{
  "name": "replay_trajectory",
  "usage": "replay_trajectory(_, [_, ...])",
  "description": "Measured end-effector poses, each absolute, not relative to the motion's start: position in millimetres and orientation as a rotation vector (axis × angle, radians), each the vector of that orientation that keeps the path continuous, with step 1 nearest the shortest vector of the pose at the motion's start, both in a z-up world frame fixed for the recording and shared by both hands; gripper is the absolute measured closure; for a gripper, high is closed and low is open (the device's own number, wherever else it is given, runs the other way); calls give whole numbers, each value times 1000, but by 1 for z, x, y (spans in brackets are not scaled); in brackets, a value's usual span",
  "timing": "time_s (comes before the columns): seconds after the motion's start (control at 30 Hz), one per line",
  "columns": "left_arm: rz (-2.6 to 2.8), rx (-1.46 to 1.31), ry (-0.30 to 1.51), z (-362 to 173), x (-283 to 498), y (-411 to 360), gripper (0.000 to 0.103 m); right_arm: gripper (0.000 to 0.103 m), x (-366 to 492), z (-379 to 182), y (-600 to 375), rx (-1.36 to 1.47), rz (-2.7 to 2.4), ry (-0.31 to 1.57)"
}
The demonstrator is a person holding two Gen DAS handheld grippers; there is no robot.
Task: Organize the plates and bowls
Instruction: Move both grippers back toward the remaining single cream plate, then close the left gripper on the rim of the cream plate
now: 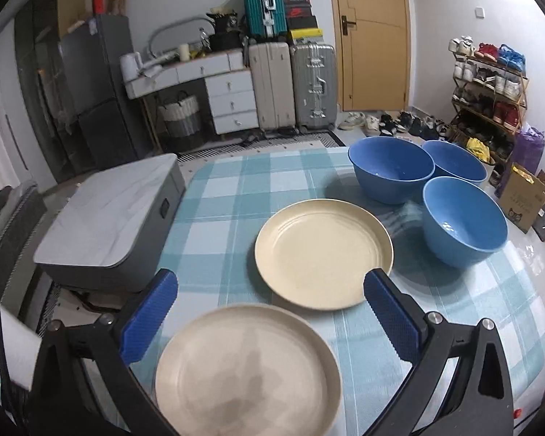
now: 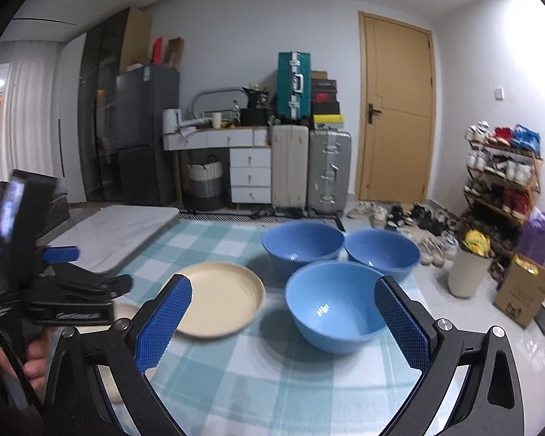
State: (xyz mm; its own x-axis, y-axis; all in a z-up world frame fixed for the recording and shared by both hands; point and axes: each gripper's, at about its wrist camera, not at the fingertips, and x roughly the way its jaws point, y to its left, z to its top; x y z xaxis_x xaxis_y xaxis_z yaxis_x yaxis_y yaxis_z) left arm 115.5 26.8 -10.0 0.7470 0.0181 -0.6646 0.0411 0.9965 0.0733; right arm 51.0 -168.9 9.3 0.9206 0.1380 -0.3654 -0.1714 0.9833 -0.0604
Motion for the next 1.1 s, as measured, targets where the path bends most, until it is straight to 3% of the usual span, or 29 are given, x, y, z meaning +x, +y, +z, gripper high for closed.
replay_trajectory(0.53, [-54, 78, 961, -63, 221, 57, 0, 1, 153, -15, -125, -40, 235, 508])
replay_trajectory(1.1, [-115, 64, 1160, -107, 278, 61, 0, 1, 215, -64, -107, -118, 185, 637])
